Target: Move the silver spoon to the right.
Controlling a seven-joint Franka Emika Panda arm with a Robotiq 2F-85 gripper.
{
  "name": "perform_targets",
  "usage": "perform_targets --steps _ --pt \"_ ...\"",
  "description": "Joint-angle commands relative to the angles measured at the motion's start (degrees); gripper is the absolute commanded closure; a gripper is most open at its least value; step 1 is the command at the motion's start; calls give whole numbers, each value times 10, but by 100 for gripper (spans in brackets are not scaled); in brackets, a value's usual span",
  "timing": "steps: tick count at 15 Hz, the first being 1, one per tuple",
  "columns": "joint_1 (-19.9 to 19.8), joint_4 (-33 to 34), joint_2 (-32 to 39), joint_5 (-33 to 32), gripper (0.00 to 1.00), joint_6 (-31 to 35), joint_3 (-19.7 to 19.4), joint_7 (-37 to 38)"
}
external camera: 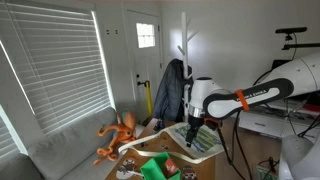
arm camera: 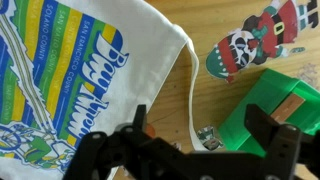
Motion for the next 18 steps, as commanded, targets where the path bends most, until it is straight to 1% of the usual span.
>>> perform_targets --steps 1,7,8,9,10,12,14,15,17,18 --pt "0 1 0 0 0 -1 0 0" --pt "0 1 0 0 0 -1 0 0" --pt "-1 2 3 7 0 18 6 24" --pt "2 2 8 19 0 72 16 51" --pt "7 11 15 27 0 105 22 64" --pt "13 45 45 17 0 184 52 99" --pt "19 84 89 -3 0 260 85 121" --pt "16 107 115 -20 0 282 104 134" --pt "13 154 163 -64 0 312 132 141" --pt "5 178 184 -95 0 314 143 151"
